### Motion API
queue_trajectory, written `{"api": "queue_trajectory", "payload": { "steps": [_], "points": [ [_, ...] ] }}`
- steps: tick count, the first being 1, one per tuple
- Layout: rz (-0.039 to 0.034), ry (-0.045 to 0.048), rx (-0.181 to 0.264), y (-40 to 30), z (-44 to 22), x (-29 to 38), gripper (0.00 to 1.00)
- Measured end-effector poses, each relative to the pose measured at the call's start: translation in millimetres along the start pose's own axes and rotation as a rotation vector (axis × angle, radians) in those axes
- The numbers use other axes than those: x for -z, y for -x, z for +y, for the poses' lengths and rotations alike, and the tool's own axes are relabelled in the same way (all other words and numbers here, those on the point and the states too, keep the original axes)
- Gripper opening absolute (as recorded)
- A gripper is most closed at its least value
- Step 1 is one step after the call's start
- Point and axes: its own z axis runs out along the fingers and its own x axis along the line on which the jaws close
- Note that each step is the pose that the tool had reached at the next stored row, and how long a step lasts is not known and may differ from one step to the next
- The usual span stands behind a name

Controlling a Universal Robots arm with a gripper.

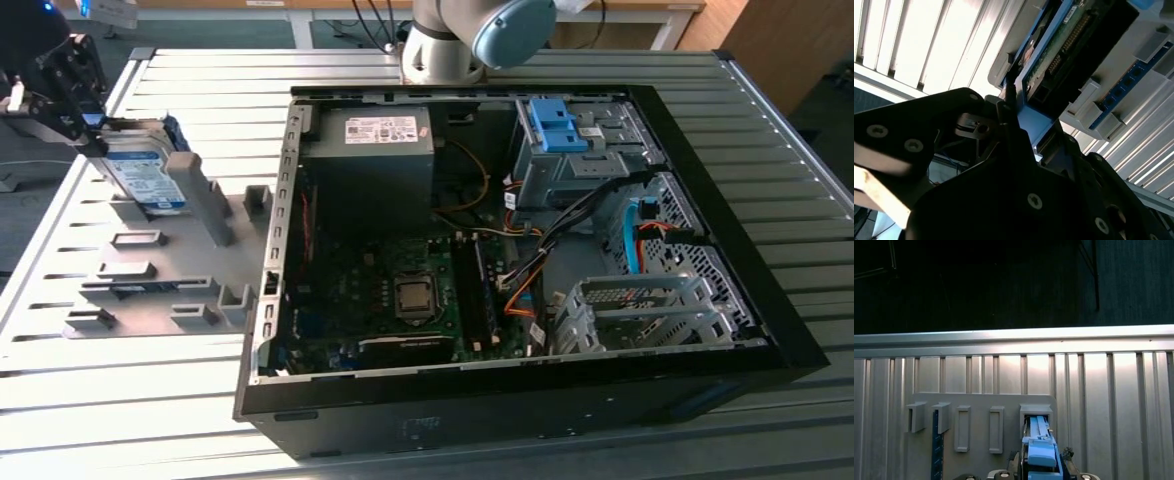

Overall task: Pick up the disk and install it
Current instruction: 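Pick up the disk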

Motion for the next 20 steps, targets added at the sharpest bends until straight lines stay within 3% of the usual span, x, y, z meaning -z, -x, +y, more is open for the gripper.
{"api": "queue_trajectory", "payload": {
  "steps": [1, 7, 9, 10, 20],
  "points": [
    [0.0000, 0.0000, 0.000, 0.0, 0.0, 0.0, 0.45],
    [0.0000, 0.0001, 0.000, 0.0, 0.0, 0.0, 0.45],
    [0.0001, 0.0001, 0.000, 0.0, 0.0, 0.0, 0.44],
    [0.0000, 0.0001, 0.000, 0.0, 0.0, 0.0, 0.36],
    [0.0001, 0.0002, 0.000, 0.0, 0.0, 0.3, 0.36]
  ]
}}
